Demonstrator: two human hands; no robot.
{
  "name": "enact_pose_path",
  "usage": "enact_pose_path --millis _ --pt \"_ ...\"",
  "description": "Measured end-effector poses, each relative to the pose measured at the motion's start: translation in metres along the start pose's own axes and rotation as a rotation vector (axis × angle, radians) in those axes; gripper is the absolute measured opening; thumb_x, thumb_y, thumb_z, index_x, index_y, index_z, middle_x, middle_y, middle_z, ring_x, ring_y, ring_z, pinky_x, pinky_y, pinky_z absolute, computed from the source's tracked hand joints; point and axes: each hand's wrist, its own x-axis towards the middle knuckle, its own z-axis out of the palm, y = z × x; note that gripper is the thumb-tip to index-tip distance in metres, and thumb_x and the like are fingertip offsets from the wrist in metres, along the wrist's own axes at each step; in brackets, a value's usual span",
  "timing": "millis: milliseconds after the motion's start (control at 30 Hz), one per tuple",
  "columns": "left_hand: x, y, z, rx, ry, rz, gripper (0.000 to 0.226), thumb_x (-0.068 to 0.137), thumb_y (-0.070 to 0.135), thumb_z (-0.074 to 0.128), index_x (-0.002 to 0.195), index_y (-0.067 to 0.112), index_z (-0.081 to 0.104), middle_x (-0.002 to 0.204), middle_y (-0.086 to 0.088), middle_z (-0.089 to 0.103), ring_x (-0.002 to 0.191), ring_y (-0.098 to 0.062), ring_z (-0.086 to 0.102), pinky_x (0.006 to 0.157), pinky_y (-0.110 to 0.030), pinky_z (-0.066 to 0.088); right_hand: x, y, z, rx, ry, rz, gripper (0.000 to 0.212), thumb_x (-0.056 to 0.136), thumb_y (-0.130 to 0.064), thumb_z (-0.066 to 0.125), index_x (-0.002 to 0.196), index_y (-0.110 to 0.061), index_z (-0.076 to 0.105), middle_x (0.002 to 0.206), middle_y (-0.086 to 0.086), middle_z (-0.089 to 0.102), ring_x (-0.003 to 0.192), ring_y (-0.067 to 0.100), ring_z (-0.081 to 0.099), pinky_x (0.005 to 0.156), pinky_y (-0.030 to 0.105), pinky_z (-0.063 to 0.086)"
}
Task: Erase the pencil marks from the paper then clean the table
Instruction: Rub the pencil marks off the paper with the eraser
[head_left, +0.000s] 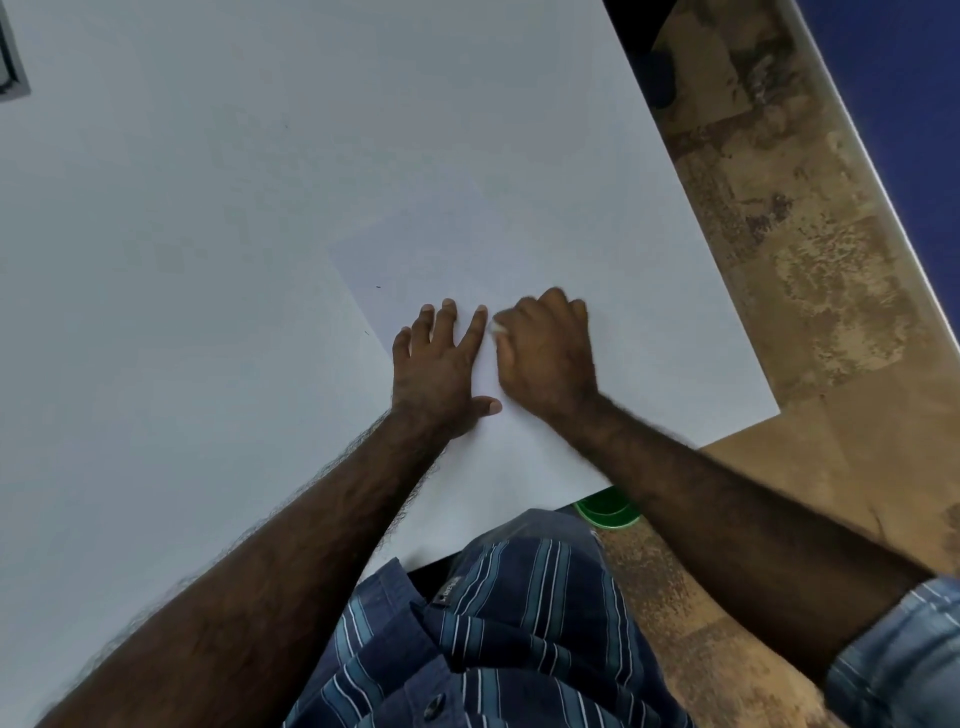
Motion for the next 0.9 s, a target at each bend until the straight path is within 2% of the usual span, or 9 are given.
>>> enact_pose_path --millis 100,333,467,567,767,833,900 --pt "0.002 0.001 -0.001 0.016 0.008 -0.002 0.122 0.077 0.074 0.07 0.164 0.03 -0.002 0.171 -0.014 0.002 0.157 -0.039 0.004 0.125 -0.055 0.013 0.0 0.004 0.004 -0.006 -0.006 -0.044 0.024 0.102 -0.03 0.058 0.107 -0.018 0.078 0.099 0.001 0.075 0.097 0.029 0.062 0.084 0.045 0.045" --pt "0.001 0.003 -0.001 0.014 -0.02 -0.013 0.121 0.08 0.071 0.071 0.164 0.029 -0.005 0.171 -0.012 -0.003 0.158 -0.038 -0.002 0.126 -0.054 0.009 0.042 0.017 0.01 -0.011 0.103 0.122 0.015 0.095 -0.025 0.061 0.093 -0.02 0.076 0.088 -0.002 0.073 0.091 0.028 0.059 0.076 0.044 0.042" --pt "0.002 0.002 -0.001 0.017 -0.018 -0.009 0.12 0.081 0.071 0.069 0.164 0.029 -0.005 0.171 -0.013 -0.005 0.158 -0.039 -0.003 0.126 -0.054 0.008 0.017 -0.001 0.008 0.017 0.039 0.051 0.021 0.099 -0.028 0.061 0.102 -0.017 0.078 0.095 0.001 0.075 0.094 0.028 0.063 0.079 0.044 0.046" --pt "0.001 0.004 -0.002 0.014 -0.025 -0.011 0.12 0.081 0.07 0.07 0.164 0.028 -0.006 0.171 -0.013 -0.005 0.157 -0.038 -0.003 0.127 -0.055 0.008 0.027 0.011 0.011 -0.006 0.064 0.033 0.018 0.097 -0.027 0.061 0.099 -0.019 0.077 0.092 0.0 0.074 0.092 0.029 0.061 0.077 0.044 0.043" --pt "0.0 0.005 -0.005 0.021 -0.029 -0.016 0.119 0.082 0.069 0.07 0.164 0.029 -0.008 0.171 -0.012 -0.007 0.158 -0.037 -0.005 0.127 -0.054 0.007 0.065 0.019 0.019 -0.019 0.113 0.13 0.014 0.095 -0.025 0.065 0.094 -0.021 0.078 0.089 -0.002 0.074 0.09 0.027 0.06 0.075 0.042 0.041" --pt "-0.001 0.005 -0.005 0.025 -0.034 -0.013 0.119 0.082 0.069 0.069 0.164 0.029 -0.008 0.171 -0.013 -0.007 0.158 -0.038 -0.005 0.127 -0.054 0.007 0.06 0.015 0.016 0.009 0.104 0.133 0.015 0.095 -0.026 0.063 0.095 -0.022 0.078 0.091 -0.003 0.074 0.092 0.027 0.06 0.076 0.043 0.042" --pt "0.0 0.004 -0.003 0.026 -0.025 -0.015 0.12 0.082 0.07 0.07 0.164 0.029 -0.007 0.171 -0.014 -0.006 0.158 -0.038 -0.004 0.126 -0.054 0.008 0.046 0.008 0.015 0.032 0.063 0.058 0.024 0.098 -0.029 0.055 0.098 -0.023 0.078 0.094 -0.003 0.074 0.095 0.027 0.061 0.079 0.044 0.043"
